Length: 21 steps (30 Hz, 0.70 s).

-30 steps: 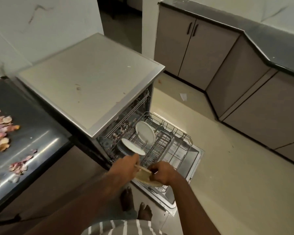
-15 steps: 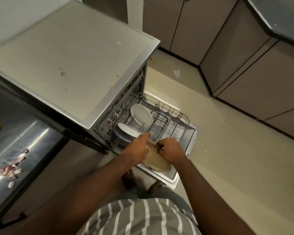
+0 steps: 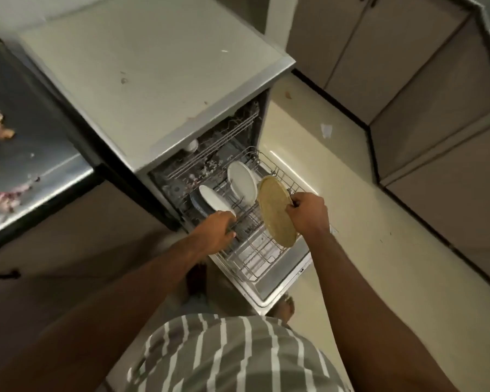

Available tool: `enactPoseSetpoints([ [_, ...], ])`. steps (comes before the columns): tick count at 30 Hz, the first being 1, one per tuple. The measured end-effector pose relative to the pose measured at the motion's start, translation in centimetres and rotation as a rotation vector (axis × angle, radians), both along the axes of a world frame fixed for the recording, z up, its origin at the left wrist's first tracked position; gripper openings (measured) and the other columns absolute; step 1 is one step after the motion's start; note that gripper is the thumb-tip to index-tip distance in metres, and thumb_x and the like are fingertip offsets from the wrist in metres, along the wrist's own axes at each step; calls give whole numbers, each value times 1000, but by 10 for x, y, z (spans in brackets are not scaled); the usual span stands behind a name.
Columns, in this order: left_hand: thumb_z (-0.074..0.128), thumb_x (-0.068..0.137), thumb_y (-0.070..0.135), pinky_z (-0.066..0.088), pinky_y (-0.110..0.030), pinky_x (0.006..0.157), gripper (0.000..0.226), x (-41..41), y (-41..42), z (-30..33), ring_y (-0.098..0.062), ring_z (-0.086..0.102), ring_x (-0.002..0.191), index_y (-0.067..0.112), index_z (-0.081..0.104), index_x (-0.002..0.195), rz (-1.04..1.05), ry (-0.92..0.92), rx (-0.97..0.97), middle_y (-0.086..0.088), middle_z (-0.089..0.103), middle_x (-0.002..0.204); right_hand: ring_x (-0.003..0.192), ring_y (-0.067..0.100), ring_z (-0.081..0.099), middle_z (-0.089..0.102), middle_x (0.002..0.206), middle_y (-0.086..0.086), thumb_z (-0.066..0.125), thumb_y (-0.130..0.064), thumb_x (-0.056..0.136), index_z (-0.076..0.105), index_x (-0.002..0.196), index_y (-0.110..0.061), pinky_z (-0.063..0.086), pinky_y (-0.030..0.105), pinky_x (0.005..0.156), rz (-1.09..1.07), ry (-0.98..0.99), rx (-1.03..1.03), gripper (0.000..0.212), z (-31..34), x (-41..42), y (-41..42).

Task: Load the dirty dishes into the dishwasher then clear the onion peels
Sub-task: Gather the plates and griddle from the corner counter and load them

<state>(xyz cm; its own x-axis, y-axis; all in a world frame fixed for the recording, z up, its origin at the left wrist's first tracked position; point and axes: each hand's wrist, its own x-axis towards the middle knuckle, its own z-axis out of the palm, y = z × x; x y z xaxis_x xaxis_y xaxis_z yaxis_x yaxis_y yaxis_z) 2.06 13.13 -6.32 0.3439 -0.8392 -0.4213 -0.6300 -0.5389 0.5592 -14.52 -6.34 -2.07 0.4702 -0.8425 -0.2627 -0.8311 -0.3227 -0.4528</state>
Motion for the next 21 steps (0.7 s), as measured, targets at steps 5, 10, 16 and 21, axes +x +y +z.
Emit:
enactPoseSetpoints([
  [5, 69, 97, 22, 50, -32, 95, 28, -53, 14, -6, -22, 64, 111, 10, 67, 122, 156, -34, 11, -2, 63, 119, 77, 25, 67, 70, 81, 2, 67, -12, 82, 78, 88, -20, 46, 27, 69, 119, 18, 66, 15, -5, -32, -39],
  [10, 69, 93, 16, 50, -31, 86, 18, -94, 35, -14, -11, 59, 91, 11, 72, 110, 235, -45, -7, -2, 66, 110, 93, 27, 73, 76, 103, 5, 73, -13, 83, 69, 119, -23, 61, 41, 87, 177, 30, 78, 37, -17, -53, -53],
  [16, 71, 94, 25, 44, -28, 81, 12, -95, 42, -19, -9, 55, 88, 16, 71, 102, 257, -22, 19, 9, 55, 96, 78, 24, 67, 70, 97, 5, 68, -7, 89, 62, 121, -30, 57, 34, 71, 223, 36, 40, 39, -30, -63, -53],
  [21, 67, 94, 22, 45, -23, 78, 13, -90, 32, -25, -6, 57, 87, 15, 72, 105, 275, 13, -5, 4, 64, 102, 100, 22, 73, 75, 121, 4, 64, -7, 94, 77, 117, -26, 57, 31, 86, 277, 97, 29, 32, -42, -60, -57],
])
